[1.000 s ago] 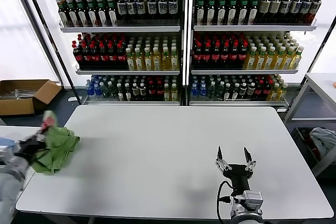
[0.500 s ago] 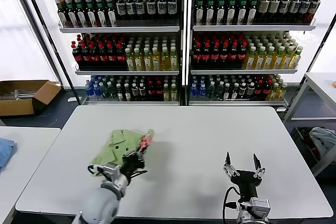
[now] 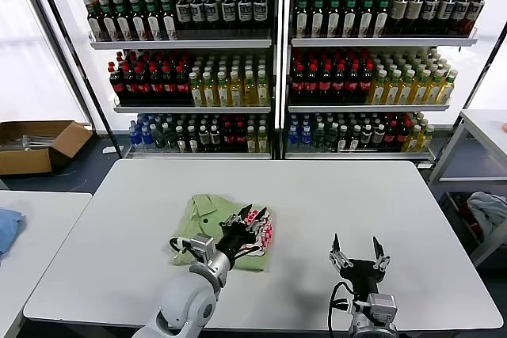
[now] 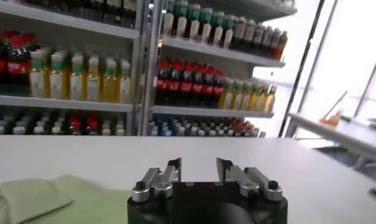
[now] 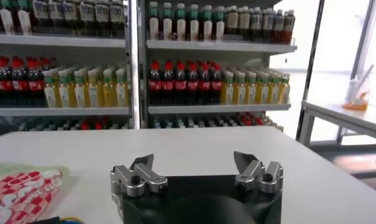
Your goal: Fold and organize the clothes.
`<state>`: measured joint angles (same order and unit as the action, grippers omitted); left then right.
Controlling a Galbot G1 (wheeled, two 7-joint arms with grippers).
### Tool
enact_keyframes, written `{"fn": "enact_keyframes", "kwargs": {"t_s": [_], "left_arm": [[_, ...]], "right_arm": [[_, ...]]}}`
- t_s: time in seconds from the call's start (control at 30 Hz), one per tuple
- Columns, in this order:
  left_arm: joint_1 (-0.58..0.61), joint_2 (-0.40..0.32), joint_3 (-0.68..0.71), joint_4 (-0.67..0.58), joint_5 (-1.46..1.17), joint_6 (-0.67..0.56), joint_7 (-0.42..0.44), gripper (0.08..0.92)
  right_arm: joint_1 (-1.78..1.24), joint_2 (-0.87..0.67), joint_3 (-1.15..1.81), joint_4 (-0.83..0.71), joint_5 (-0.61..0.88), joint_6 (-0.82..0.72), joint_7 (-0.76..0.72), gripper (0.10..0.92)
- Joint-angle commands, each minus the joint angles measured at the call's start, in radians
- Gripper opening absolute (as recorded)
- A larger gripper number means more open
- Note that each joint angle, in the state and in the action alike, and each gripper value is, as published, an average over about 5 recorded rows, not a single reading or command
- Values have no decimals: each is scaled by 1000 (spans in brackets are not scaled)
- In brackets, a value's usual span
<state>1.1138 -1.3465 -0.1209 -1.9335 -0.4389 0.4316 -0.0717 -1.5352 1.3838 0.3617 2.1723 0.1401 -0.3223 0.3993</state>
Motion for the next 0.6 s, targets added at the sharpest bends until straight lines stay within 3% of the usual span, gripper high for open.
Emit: {"fn": "enact_keyframes", "kwargs": {"t_s": [0.03,0.37,0.6], "left_arm": [[-2,-33,6,-50,-15,-17,-47,516],[57,82,-248,-72,157,23,-83,793],[100,112,-353,-81,139,23,-82,822]], "right_arm": [[109,-2,-61,-39,197,-101,35,823],[408,-26,-262,-175,587,-218,150,823],[544,-23,-361,-307,670,-255,160,823]]}}
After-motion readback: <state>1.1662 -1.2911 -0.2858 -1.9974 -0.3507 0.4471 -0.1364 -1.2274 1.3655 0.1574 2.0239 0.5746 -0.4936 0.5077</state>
